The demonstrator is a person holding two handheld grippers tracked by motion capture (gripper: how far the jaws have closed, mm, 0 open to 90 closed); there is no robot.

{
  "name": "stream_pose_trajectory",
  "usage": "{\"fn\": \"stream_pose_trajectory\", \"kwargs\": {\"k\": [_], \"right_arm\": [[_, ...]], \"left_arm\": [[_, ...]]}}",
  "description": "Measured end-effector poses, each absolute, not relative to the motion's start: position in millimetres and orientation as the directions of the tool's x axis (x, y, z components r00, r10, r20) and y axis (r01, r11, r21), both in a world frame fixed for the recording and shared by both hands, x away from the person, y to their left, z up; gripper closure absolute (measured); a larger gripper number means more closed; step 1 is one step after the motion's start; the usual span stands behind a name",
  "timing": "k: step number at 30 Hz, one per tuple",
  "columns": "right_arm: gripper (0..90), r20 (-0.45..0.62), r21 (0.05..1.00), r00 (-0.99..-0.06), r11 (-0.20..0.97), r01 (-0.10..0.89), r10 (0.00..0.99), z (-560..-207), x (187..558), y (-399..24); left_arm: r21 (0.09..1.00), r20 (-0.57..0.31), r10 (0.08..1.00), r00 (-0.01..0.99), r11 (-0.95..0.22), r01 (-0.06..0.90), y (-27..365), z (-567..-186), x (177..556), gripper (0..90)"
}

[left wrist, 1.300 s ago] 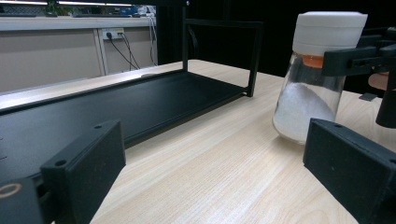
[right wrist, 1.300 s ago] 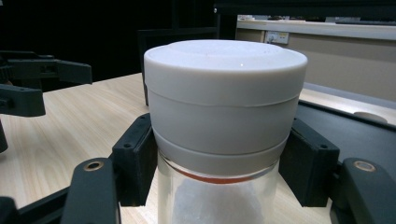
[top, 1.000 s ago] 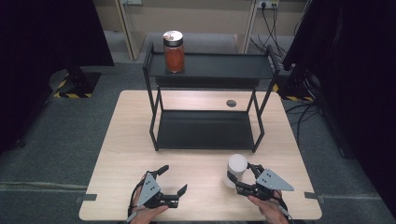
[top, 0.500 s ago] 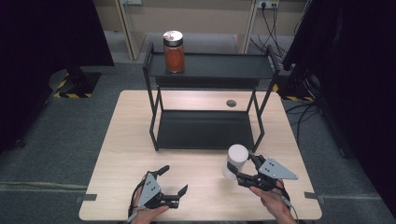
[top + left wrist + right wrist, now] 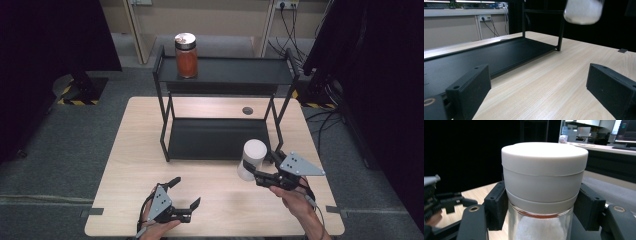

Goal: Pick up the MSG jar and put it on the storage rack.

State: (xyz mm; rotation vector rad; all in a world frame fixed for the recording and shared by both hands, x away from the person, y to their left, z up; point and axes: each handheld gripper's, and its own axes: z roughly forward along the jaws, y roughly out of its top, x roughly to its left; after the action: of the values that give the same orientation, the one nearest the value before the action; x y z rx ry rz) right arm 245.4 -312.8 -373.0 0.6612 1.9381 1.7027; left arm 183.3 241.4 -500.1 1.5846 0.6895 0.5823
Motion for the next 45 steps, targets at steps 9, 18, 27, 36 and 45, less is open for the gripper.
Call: {"fn": "stream_pose_trajectory", "kwargs": {"k": [9, 18, 27, 36, 45], "right_arm": [[35.2, -0.041, 0.992, -0.789, 0.121, 0.042, 0.613, -345.0, 259.0, -305.5], [35.2, -0.041, 0.991, -0.799, 0.123, 0.042, 0.599, -319.6, 272.5, -295.8], [35.2, -0.045, 0.992, -0.806, 0.123, 0.035, 0.59, -294.8, 285.0, -283.9], [35.2, -0.05, 0.991, -0.808, 0.127, 0.031, 0.586, -271.1, 296.3, -273.0], [35.2, -0.046, 0.991, -0.809, 0.125, 0.035, 0.587, -246.7, 307.0, -264.8]], "left_arm": [[0.992, -0.02, 0.719, 0.694, -0.073, 0.105, 241.5, -500.4, 183.6, 5.0], [0.992, -0.017, 0.722, 0.692, -0.075, 0.102, 242.2, -500.6, 183.7, 5.0], [0.991, -0.013, 0.716, 0.698, -0.082, 0.103, 242.3, -500.6, 183.6, 5.0], [0.992, -0.014, 0.717, 0.697, -0.08, 0.102, 242.6, -501.4, 183.7, 5.0], [0.991, -0.014, 0.717, 0.697, -0.083, 0.105, 242.6, -501.7, 184.2, 5.0]]}}
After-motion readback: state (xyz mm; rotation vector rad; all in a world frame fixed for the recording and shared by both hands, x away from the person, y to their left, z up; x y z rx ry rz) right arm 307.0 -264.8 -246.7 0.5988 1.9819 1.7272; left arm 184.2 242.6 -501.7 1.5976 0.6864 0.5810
